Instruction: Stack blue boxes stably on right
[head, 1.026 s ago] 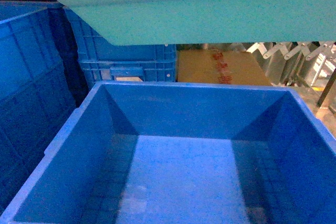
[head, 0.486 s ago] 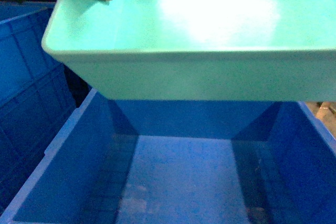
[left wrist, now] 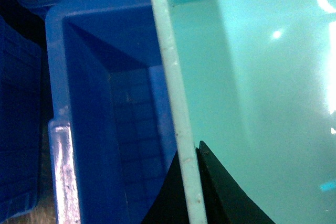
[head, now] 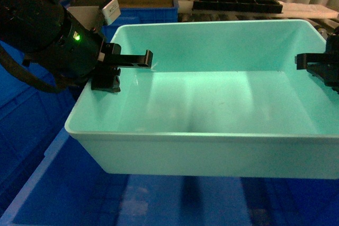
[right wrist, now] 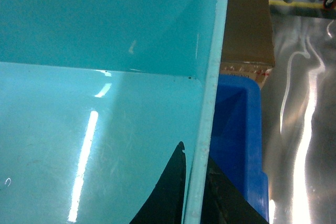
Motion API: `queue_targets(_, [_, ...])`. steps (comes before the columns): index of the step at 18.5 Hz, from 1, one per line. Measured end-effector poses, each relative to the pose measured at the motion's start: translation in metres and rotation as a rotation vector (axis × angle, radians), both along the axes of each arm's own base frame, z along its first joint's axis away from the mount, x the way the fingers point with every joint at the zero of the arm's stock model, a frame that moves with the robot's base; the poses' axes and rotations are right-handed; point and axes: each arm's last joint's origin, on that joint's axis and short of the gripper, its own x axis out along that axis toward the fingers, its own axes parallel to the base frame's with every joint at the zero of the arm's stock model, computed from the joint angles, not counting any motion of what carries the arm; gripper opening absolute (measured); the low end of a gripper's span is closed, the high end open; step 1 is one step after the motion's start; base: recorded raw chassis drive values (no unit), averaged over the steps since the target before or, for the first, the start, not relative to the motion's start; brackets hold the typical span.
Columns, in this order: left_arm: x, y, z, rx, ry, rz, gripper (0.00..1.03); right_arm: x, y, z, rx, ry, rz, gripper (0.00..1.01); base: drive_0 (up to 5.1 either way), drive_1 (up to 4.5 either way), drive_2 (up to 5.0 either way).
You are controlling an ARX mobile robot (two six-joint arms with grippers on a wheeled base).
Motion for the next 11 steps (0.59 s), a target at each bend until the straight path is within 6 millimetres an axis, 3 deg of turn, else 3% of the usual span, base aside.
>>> queue_targets(5, [0.014, -0.003, 0.007, 0.049, 0.006, -0.022, 0.02, 0.011, 0.003, 0.001, -0.012, 0.013, -0.003, 0.07, 0.0, 0.00, 0.0])
queue_targets(11, [0.002, -0.015, -0.006, 0.073, 0.063, -0.021, 0.02, 0.001, 0.001, -0.010, -0.018, 0.058, -0.004, 0.07, 0.0, 0.00, 0.0])
